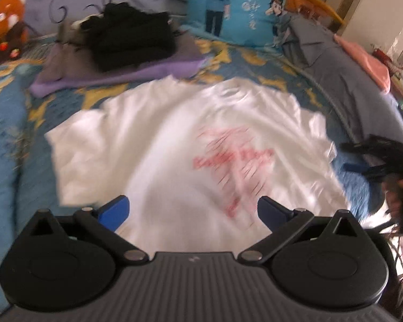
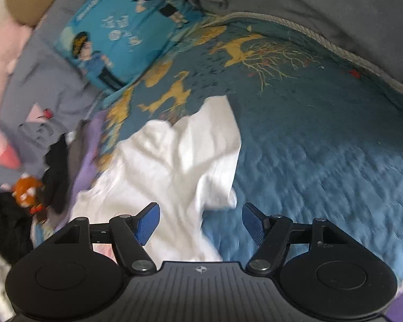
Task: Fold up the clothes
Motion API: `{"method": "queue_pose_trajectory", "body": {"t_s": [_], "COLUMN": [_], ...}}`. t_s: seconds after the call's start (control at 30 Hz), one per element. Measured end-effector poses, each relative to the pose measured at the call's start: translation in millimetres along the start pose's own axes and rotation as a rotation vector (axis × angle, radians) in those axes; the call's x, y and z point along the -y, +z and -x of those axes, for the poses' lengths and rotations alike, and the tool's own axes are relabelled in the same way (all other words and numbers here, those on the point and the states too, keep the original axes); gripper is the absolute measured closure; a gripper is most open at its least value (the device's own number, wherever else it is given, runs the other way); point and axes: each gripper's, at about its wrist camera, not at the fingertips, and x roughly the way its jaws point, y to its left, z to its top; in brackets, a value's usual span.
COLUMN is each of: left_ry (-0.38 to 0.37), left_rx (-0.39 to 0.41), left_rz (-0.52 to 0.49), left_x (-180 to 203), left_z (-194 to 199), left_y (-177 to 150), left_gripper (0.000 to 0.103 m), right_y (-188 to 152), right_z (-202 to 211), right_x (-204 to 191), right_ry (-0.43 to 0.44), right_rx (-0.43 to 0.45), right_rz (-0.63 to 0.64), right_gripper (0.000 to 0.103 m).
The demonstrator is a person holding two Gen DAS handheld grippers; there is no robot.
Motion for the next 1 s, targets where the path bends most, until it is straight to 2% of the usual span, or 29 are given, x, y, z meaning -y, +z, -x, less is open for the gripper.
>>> {"method": "queue_pose_trajectory", "body": {"t_s": [0.13,0.27,0.3,0.33,0.37,0.4,0.63,0.73,0.8,0.87,1.0], "left_ry": [0.038,0.024,0.023,0.023,0.02,0.018,0.024,0.029,0.032,0.035,0.046], "left_rx": [-0.018,-0.039,-0.045,-0.051,-0.054,-0.056,-0.057,-0.053,-0.049,-0.047,-0.04], "left_rz": [-0.014,-0.014,-0.014,-0.018,-0.022,-0.025,-0.028,-0.025,-0.019,-0.011,0.001], "left_x": [19,24,25,26,27,28,27,24,20,16,6], "left_z": [-25,-46,-49,-52,-53,-54,-49,-46,-43,-41,-35], "left_y": [11,12,12,12,10,10,7,6,5,4,0], "left_gripper": [0.001,0.001,0.001,0.001,0.001,0.001,0.001,0.001,0.001,0.001,0.001], "right_y": [3,2,2,2,2,1,1,5,8,4,-40], "right_z": [-17,-24,-26,-27,-29,-31,-24,-22,-24,-31,-57], "right_x": [0,3,4,5,5,6,4,-9,-32,-71,-143], "right_ry": [0.004,0.018,0.022,0.025,0.029,0.032,0.029,-0.013,-0.094,-0.225,-0.45], "right_rx": [0.004,0.018,0.021,0.025,0.028,0.031,0.068,0.105,0.116,0.144,0.215], "right_rz": [-0.032,-0.075,-0.086,-0.097,-0.108,-0.117,-0.125,-0.084,0.048,0.304,0.862], "right_gripper": [0.035,0.036,0.044,0.057,0.065,0.078,0.086,0.088,0.089,0.089,0.091]}}
